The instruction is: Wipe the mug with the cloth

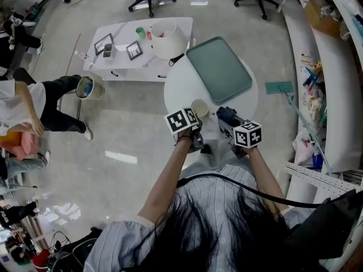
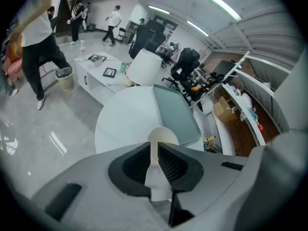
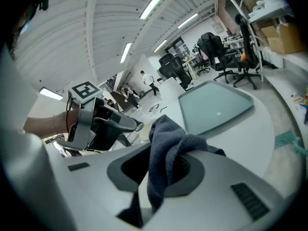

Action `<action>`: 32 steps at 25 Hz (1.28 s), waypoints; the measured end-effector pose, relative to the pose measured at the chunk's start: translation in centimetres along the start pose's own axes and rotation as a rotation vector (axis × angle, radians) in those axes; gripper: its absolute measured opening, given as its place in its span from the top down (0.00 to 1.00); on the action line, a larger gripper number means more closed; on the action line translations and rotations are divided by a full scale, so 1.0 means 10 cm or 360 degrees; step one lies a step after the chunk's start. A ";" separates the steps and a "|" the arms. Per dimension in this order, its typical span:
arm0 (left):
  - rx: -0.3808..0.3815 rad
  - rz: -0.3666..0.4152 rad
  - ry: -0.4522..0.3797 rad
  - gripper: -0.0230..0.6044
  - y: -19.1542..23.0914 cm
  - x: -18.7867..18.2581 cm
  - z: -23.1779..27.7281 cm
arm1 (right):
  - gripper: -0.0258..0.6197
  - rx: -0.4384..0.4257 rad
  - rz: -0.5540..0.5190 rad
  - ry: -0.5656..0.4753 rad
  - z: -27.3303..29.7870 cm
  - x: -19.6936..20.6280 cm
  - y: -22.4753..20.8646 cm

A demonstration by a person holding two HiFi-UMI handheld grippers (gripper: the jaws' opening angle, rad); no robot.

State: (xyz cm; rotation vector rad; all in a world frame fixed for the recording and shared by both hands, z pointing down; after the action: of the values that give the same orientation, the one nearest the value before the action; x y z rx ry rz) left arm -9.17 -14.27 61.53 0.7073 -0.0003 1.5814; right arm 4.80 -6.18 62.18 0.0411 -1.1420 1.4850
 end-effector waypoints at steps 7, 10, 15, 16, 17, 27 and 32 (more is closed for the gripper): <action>0.0133 0.0243 -0.0073 0.89 -0.11 0.09 -0.25 | 0.84 0.0060 -0.0015 -0.0132 -0.26 -0.08 0.14; 0.0182 0.0366 -0.0085 0.89 -0.14 0.19 -0.37 | 0.84 0.0060 -0.0008 -0.0162 -0.34 -0.03 0.25; 0.0265 0.0502 -0.0086 0.89 -0.21 0.34 -0.46 | 0.84 0.0105 -0.0044 -0.0210 -0.44 -0.01 0.35; 0.0272 0.0524 -0.0096 0.89 -0.22 0.36 -0.49 | 0.84 0.0115 -0.0052 -0.0211 -0.45 -0.01 0.37; 0.0279 0.0540 -0.0107 0.89 -0.23 0.38 -0.52 | 0.84 0.0121 -0.0058 -0.0214 -0.47 -0.01 0.39; 0.0336 0.0514 -0.0234 0.89 -0.33 0.48 -0.71 | 0.84 0.0070 -0.0122 -0.0214 -0.63 -0.12 0.50; 0.0262 0.0527 -0.0293 0.89 -0.38 0.48 -0.81 | 0.84 0.0020 -0.0171 -0.0176 -0.59 -0.20 0.55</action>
State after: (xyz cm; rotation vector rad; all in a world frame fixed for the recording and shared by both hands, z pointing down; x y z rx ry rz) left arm -9.08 -6.11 55.56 1.0209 -0.1299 1.8396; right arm 4.46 -2.77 54.57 0.1923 -1.2005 1.4082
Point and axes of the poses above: the fingertips, and each gripper's own axes: z forward along the fingers, y to its left, x out of its underside, the point moved 3 cm from there along -z, backward along the fingers, and after that the axes turned 5 degrees about z, right-handed, at the moved point
